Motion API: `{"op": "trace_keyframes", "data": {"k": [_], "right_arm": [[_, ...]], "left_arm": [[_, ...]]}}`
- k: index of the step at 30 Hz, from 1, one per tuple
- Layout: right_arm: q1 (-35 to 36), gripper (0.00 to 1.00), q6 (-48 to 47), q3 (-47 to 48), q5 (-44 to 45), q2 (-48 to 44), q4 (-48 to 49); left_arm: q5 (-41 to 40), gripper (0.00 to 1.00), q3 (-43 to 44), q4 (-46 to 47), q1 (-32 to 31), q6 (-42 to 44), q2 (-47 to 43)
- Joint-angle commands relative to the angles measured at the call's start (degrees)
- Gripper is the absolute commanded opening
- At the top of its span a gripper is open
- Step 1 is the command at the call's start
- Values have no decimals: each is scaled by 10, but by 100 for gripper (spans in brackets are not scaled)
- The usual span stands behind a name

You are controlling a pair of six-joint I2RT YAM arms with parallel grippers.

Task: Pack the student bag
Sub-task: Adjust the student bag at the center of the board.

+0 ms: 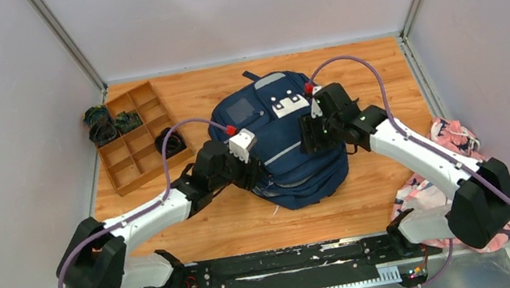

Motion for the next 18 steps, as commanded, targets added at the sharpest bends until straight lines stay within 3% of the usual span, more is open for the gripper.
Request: {"op": "trace_keyframes", "data": {"k": [1, 18], "right_arm": [[6, 57, 3, -15, 11, -26, -3], [-24, 58, -3, -55, 46, -67, -6]], "left_arm": [[-35, 53, 24, 32, -12, 7, 30], [-23, 0, -9, 51, -12, -56, 6]]}}
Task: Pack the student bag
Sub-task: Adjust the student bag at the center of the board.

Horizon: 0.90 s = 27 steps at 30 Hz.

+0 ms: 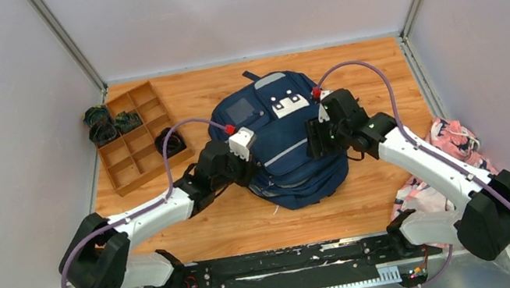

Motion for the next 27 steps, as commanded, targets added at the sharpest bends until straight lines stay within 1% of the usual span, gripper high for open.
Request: {"op": "trace_keyframes", "data": {"k": [1, 4, 9, 11, 14, 16, 19, 23, 24, 26, 27], "right_arm": [[-30, 58, -9, -15, 25, -20, -6], [-50, 58, -15, -21, 23, -19, -4], [-53, 57, -4, -31, -5, 18, 21], [-53, 57, 10, -44, -18, 35, 44], [-53, 56, 31, -58, -40, 58, 83], [-53, 56, 42, -60, -52, 73, 99], [-53, 56, 52, -60, -68, 86, 114], [-53, 56, 47, -53, -67, 72, 102], [-53, 56, 42, -51, -63, 61, 94], [-53, 57, 33, -47, -55, 35, 73], [-53, 57, 27, -45, -50, 20, 62]], "left_arm": [[16, 0, -21, 25, -3, -27, -34], [43, 0, -35, 24, -3, -43, -43], [98, 0, -28, 24, -18, -97, -24], [103, 0, -13, 24, -39, -122, -12], [107, 0, 19, 25, -88, -146, 9], [109, 0, 44, 25, -126, -160, 23], [106, 0, 79, 25, -166, -174, 42], [116, 1, 118, 25, -180, -187, 60], [106, 9, 120, 25, -179, -189, 55], [75, 31, 119, 15, -178, -188, 34], [62, 40, 117, 5, -178, -186, 22]]}}
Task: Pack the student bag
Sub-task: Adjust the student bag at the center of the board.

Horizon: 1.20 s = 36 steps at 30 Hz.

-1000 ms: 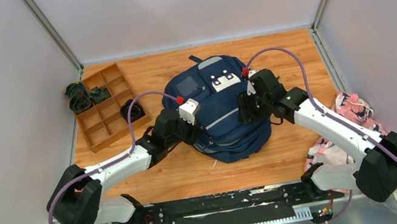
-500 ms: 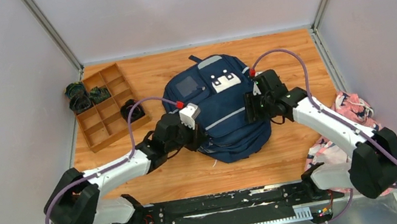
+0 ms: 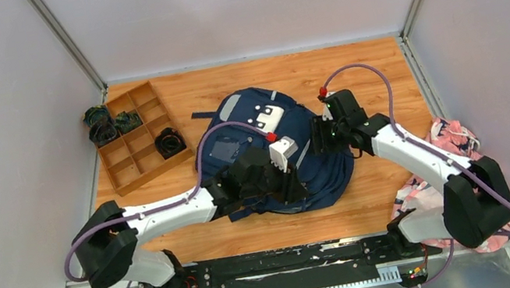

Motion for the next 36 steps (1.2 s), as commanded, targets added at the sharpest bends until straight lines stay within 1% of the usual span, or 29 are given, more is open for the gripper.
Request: {"op": "trace_keyframes", "data": {"k": [1, 2, 4, 7, 9, 12, 16, 17, 18, 19, 24, 28, 30, 32, 35, 36], "right_arm": [[5, 58, -5, 8, -19, -59, -40], [4, 58, -10, 9, -17, -76, -49], [5, 60, -20, 7, -18, -107, -64], [6, 60, -29, -1, -30, -149, -79], [7, 60, -29, -8, -35, -164, -89], [9, 60, -29, -17, -30, -181, -99], [9, 60, -27, -31, -11, -187, -103], [9, 60, -27, -33, -10, -186, -102], [9, 60, -27, -34, -11, -184, -102], [9, 60, -26, -34, -13, -181, -102], [10, 60, -24, -39, -23, -186, -98], [10, 60, -24, -48, -42, -201, -96], [19, 60, -14, -64, -65, -225, -79], [47, 60, 1, -89, -76, -255, -53], [104, 60, 29, -111, -47, -289, -38], [123, 60, 43, -118, -30, -296, -33]], "left_arm": [[-25, 45, 23, 5, -9, -13, -53], [-46, 49, 25, -17, -9, -12, -68], [-85, 52, 28, -64, -5, -15, -94], [-116, 59, 36, -138, 19, -61, -120], [-111, 59, 43, -179, 40, -106, -123], [-130, 60, 32, -207, 46, -176, -131], [-152, 61, -33, -142, 46, -293, -149], [-157, 65, -45, -120, 46, -321, -149], [-162, 71, -53, -107, 47, -341, -147], [-161, 72, -58, -97, 46, -356, -141], [-173, 74, -63, -54, 38, -397, -122], [-212, 73, -76, -11, 39, -421, -108], [-225, 69, -71, -4, 40, -421, -96], [-231, 64, -60, -3, 43, -413, -81], [-215, 56, -46, 4, 53, -408, -58], [-210, 52, -42, 5, 55, -407, -54]]}}
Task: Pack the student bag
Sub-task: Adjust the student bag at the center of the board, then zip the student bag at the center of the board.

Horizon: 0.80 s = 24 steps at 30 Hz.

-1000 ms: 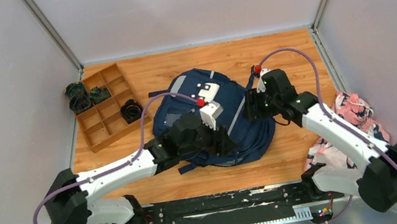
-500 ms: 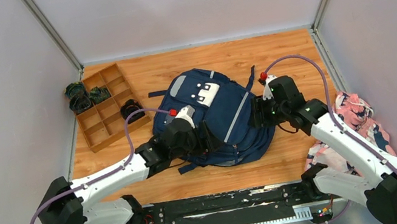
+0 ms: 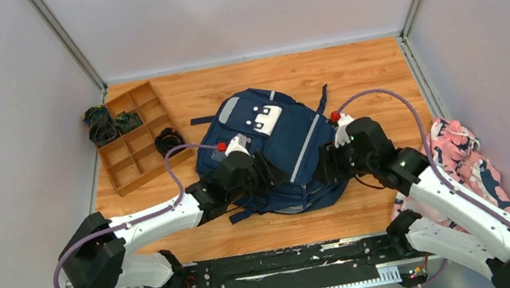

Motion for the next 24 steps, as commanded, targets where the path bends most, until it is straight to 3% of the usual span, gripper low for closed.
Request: {"op": "trace_keyframes", "data": {"k": [1, 8, 11, 17, 24], "right_arm": [[81, 60, 54, -33, 32, -40, 41], [148, 58, 108, -91, 83, -37, 114], [166, 53, 120, -100, 100, -16, 143], [180, 42, 134, -111, 115, 9, 175], [187, 43, 132, -121, 168, 40, 168]], "left_arm": [[-12, 48, 27, 42, 13, 0, 23], [-7, 11, 25, 42, 25, -4, 22], [-5, 0, 23, 42, 26, -5, 20], [2, 0, 24, 42, 26, -9, 26], [4, 0, 24, 42, 27, -6, 25]]}}
